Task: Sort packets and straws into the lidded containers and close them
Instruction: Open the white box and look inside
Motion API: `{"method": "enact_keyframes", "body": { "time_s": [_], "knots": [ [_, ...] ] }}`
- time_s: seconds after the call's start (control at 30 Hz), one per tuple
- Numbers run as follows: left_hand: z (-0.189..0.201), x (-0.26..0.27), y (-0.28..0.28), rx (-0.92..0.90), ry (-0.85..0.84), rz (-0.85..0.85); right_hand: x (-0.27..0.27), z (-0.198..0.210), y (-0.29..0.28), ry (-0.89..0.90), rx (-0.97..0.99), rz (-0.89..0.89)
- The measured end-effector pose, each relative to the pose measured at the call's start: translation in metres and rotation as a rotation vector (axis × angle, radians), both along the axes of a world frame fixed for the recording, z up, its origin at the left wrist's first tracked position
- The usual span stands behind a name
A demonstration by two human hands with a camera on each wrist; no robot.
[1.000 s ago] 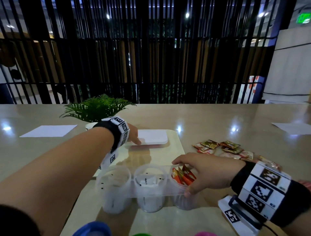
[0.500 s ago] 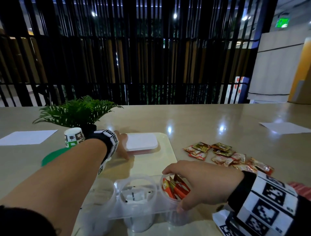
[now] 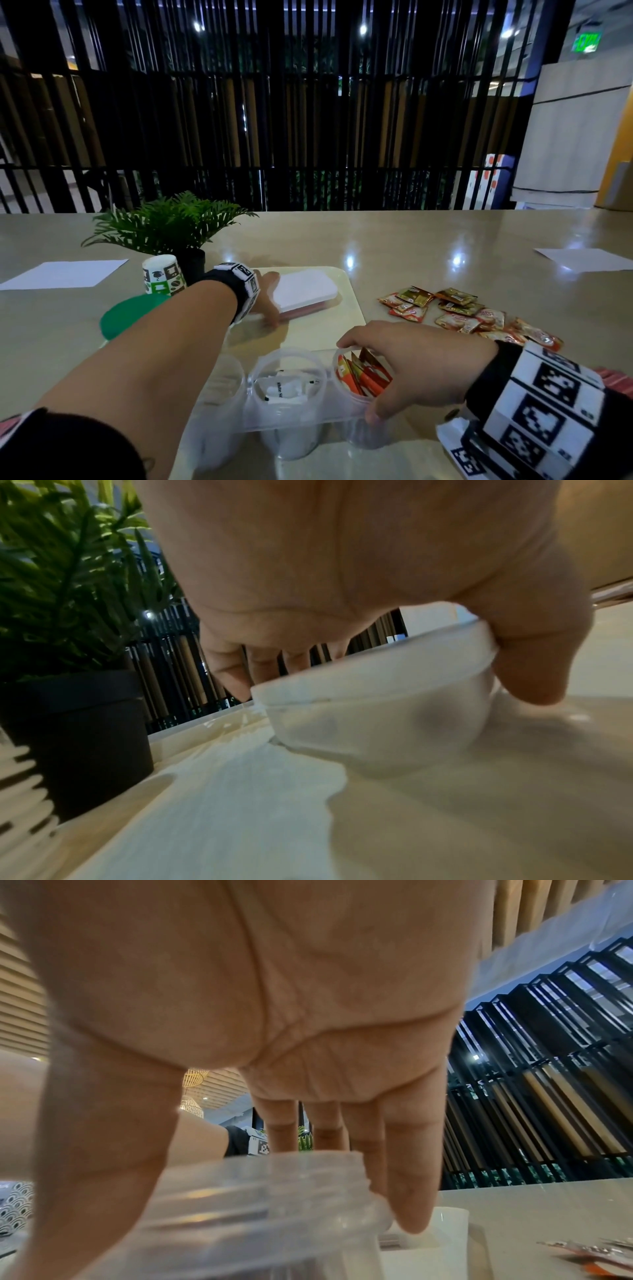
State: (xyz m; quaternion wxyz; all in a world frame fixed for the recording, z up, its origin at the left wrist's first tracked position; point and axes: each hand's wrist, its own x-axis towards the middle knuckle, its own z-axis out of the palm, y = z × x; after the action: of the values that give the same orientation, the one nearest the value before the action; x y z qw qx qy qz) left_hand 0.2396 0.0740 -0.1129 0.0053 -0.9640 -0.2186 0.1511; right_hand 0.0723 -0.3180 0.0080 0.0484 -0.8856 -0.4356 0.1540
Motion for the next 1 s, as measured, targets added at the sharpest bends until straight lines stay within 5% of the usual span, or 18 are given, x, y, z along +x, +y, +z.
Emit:
{"method": "enact_keyframes", "body": {
  "time_s": [0.07, 0.17, 0.43, 0.67, 0.8, 1.0],
  "knots": [
    [-0.011, 0.007, 0.007, 0.008, -0.050, -0.067, 0.000, 0.000, 0.000, 0.009, 0.002, -0.005],
    [0.053, -0.066, -0.079, -0.007, -0.104, -0.130, -0.001, -0.002, -0.001, 0.017, 0.011, -0.005],
    [0.124, -0.125, -0.127, -0.116, -0.295, -0.228, 0.001, -0.006, -0.011, 0.082, 0.094, -0.032],
    [0.165, -0.179, -0.155, -0.063, -0.321, -0.333, 0.022, 0.020, -0.027, 0.416, 0.772, -0.425],
    [0.188, -0.196, -0.177, -0.012, -0.338, -0.356, 0.027, 0.032, -0.017, 0.688, 0.953, -0.433],
    [0.203, -0.219, -0.193, 0.039, -0.346, -0.350, 0.029, 0.034, -0.005, 0.874, 1.161, -0.441]
  ]
}}
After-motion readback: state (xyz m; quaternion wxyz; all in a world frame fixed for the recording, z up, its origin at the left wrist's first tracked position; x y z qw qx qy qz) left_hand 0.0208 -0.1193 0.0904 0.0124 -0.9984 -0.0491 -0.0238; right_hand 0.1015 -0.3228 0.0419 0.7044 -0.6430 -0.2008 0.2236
